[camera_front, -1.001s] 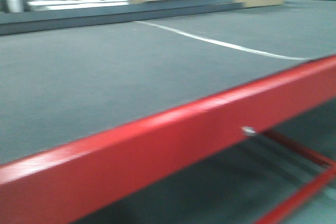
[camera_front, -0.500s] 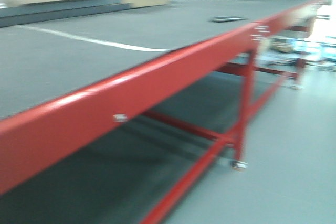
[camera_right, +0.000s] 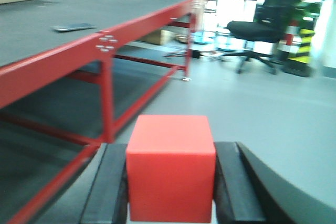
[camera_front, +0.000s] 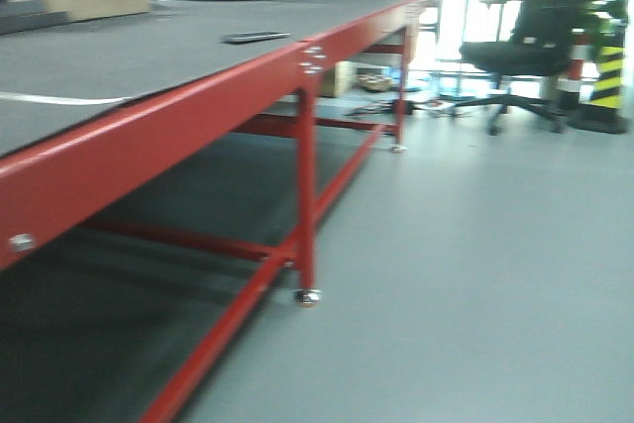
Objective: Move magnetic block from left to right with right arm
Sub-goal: 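Drive the base away from the table holding the cube in the right gripper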
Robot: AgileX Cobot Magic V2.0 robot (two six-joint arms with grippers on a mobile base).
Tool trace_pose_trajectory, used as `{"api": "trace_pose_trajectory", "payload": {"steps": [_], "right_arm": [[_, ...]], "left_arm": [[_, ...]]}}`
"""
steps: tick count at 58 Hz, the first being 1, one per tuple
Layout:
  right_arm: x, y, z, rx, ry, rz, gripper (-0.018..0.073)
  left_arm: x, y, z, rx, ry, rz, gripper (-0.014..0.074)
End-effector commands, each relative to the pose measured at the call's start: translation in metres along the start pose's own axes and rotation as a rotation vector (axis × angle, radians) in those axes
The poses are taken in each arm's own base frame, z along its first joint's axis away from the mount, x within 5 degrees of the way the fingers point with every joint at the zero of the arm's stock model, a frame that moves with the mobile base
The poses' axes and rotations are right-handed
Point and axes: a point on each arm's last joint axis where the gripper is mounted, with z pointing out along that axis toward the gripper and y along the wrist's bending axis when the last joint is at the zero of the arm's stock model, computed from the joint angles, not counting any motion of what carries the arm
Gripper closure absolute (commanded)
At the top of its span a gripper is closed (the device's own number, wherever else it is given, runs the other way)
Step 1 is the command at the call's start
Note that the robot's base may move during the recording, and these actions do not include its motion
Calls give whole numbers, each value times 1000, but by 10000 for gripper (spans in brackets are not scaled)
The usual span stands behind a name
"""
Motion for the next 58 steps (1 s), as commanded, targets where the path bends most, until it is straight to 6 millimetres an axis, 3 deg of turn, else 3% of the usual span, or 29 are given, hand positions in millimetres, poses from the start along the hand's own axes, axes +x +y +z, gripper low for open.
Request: {"api": "trace_pose_trajectory", "payload": {"steps": [1,58], "right_arm": [[-18,0,-1,7,-109,-12,232],[-18,0,-1,7,-109,-12,232]], "left_arm": [[-5,0,-1,3,-85,-5,713],[-5,0,-1,3,-85,-5,713]]}}
